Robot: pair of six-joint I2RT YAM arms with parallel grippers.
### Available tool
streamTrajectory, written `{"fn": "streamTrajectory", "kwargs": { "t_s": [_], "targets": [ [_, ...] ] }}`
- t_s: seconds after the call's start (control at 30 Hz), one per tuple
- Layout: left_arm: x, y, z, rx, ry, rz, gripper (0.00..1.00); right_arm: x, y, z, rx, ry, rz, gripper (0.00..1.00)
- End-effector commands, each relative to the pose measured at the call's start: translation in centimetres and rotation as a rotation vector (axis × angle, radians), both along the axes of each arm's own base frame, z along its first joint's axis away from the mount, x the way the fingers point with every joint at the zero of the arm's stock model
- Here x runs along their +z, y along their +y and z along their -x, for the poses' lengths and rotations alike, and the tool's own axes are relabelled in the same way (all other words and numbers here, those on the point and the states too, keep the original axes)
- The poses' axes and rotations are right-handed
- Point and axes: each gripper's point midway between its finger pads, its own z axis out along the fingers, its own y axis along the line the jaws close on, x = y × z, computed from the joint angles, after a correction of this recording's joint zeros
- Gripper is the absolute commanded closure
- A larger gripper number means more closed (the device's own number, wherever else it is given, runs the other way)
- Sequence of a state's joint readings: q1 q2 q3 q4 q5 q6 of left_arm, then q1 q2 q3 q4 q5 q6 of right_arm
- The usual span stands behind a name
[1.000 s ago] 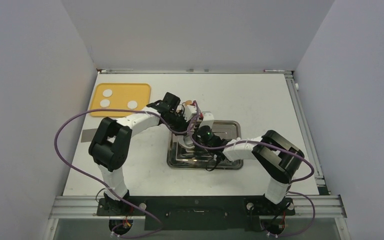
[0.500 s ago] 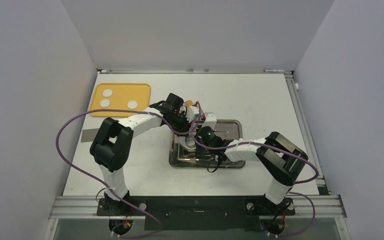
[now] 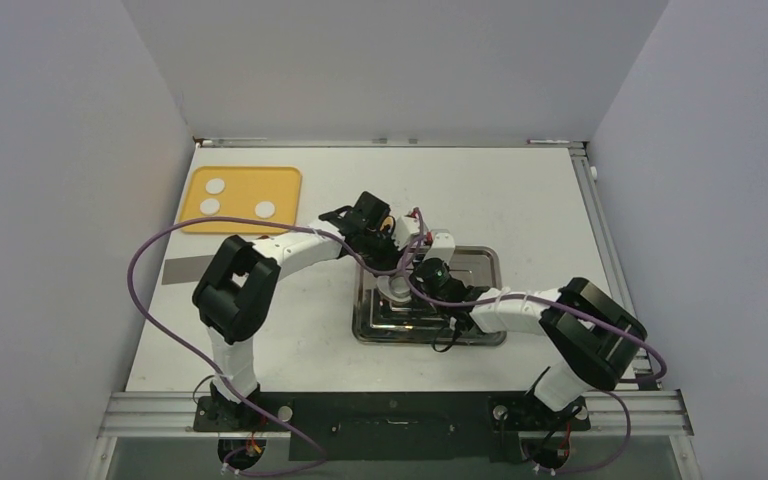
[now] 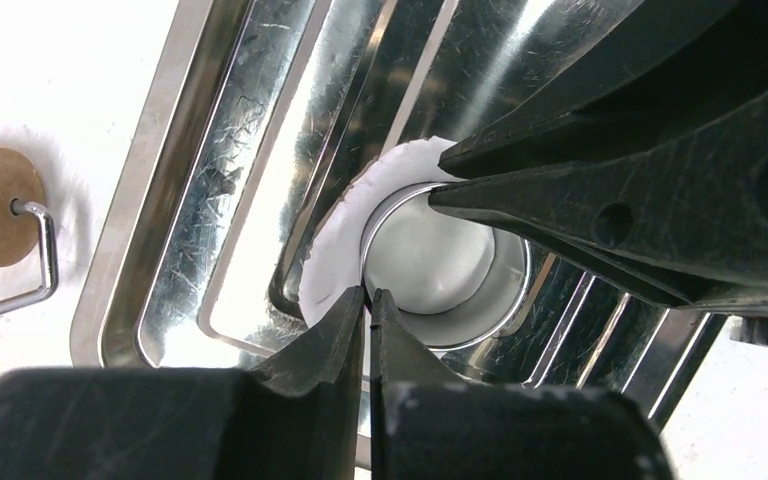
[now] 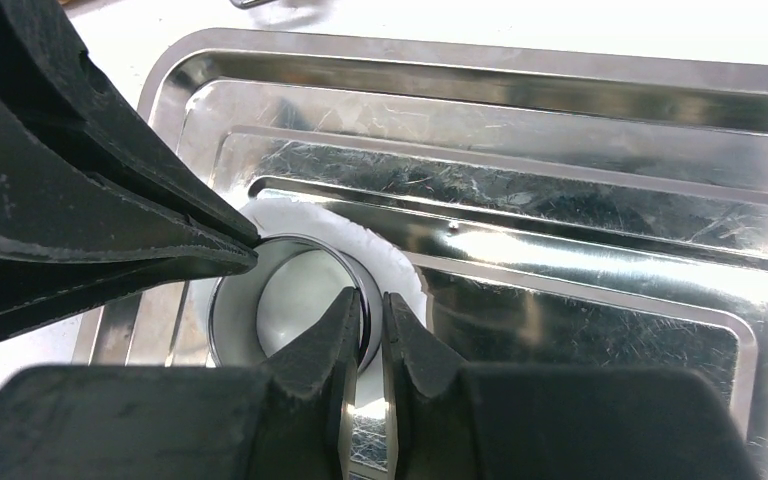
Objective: Roll out the dumpling wrappers from the dough
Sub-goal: Press the dumpling wrapper on the work surface.
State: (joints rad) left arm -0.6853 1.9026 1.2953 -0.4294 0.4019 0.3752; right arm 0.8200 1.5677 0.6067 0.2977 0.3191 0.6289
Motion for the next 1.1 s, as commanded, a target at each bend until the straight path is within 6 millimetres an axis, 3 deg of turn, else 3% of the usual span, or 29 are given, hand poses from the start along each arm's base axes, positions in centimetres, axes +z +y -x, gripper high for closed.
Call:
{"fn": "streamTrajectory", "kwargs": {
  "t_s": [0.0,0.17,0.23,0.33,0.57,0.67,0.77,0.87,0.93,1.0,1.07],
  "targets": [
    [-5.9,6.9,8.2,-0.365,0.108,-0.362,1.0,-2.7,-4.7,-1.0,-0.018,0.069,0.252,0.92],
    [-5.2,10.9,7.3,-0.246,0.145,-0.377,1.0,-2.3,4.8,-1.0,0.164,0.038,0.161,0.92],
    [-4.8,11.7,6.8,-0.213,0.139,-0.373,1.0,-2.1,7.0,-0.9,0.209,0.042,0.119,0.92],
    [-4.6,11.1,6.7,-0.214,0.13,-0.363,1.0,-1.8,6.3,-1.3,0.174,0.054,0.088,0.92],
    [-3.4,4.0,9.4,-0.4,0.105,-0.306,1.0,-0.7,-3.4,-1.4,-0.058,0.074,0.163,0.92],
    [-3.6,3.3,9.3,-0.413,0.105,-0.305,1.0,-1.4,-5.1,-1.1,-0.094,0.084,0.173,0.92],
    [-4.5,5.3,8.2,-0.368,0.108,-0.345,1.0,-2.9,-2.4,-0.8,-0.029,0.106,0.142,0.92],
    [-5.1,8.0,7.7,-0.299,0.143,-0.358,1.0,-3.6,2.4,-0.9,0.077,0.116,0.105,0.92],
    [-5.0,9.4,7.3,-0.264,0.142,-0.365,1.0,-3.0,5.3,-1.4,0.126,0.101,0.049,0.92],
    [-4.8,10.1,7.2,-0.247,0.142,-0.365,1.0,-2.7,6.3,-1.4,0.145,0.1,0.037,0.92],
    [-4.5,9.7,7.5,-0.251,0.143,-0.344,1.0,-2.7,5.9,-1.2,0.14,0.105,0.051,0.91]
  ]
}}
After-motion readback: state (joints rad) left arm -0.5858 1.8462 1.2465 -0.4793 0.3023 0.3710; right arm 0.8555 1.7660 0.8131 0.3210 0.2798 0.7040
